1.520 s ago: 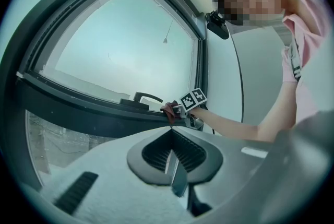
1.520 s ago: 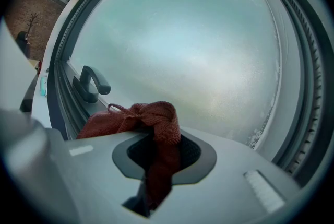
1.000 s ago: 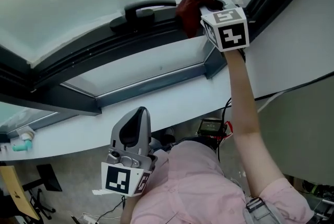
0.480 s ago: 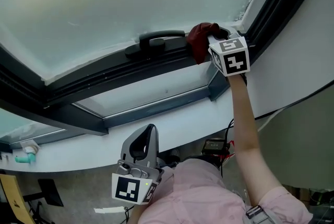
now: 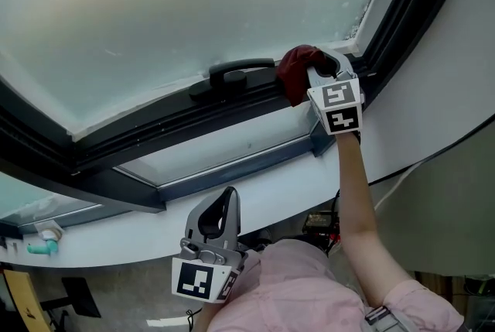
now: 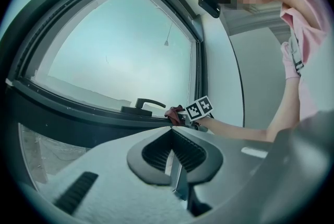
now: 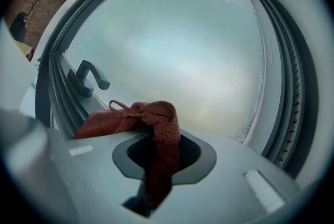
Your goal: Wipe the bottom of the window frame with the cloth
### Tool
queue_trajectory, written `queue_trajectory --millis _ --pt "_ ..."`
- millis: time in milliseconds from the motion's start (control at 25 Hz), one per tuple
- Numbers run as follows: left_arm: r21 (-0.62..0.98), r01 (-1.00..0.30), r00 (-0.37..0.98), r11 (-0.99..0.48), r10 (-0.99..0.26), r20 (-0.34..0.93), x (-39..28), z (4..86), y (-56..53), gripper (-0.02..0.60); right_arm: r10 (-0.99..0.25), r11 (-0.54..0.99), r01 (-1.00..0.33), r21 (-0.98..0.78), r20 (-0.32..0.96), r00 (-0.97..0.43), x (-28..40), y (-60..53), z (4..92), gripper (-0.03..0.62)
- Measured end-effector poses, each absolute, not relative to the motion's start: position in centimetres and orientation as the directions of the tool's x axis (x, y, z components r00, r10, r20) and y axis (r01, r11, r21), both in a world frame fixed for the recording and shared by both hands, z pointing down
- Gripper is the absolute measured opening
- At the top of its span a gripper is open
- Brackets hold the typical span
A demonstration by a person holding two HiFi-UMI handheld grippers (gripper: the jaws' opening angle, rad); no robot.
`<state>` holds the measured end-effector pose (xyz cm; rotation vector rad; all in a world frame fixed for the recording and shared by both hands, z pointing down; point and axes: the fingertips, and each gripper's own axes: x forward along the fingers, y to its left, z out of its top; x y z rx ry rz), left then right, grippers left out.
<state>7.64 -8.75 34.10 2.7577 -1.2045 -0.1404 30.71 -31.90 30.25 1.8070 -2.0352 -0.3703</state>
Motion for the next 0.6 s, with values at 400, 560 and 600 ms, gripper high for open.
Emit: queue_trajectory --millis 400,560,600 --pt "0.160 -0.719 0.682 -0.677 -0.731 -0.025 8.2 34.1 -10.0 0.000 -0.993 0.113 -0.880 0.461 0.090 -0.080 30.7 -31.9 30.1 0.066" --pt "0.158 -0.720 0.681 -0.675 -0.732 -0.027 8.4 34.1 -10.3 0.000 -0.992 0.120 -0.881 0.459 0.098 -0.084 30.8 -31.9 30.2 0.066" --pt "0.157 -0.722 0.679 -0.673 -0.734 -0.025 8.4 34.1 -10.4 -0.001 -0.991 0.120 -0.881 0.457 0.101 -0.083 30.8 -31.9 30.2 0.066"
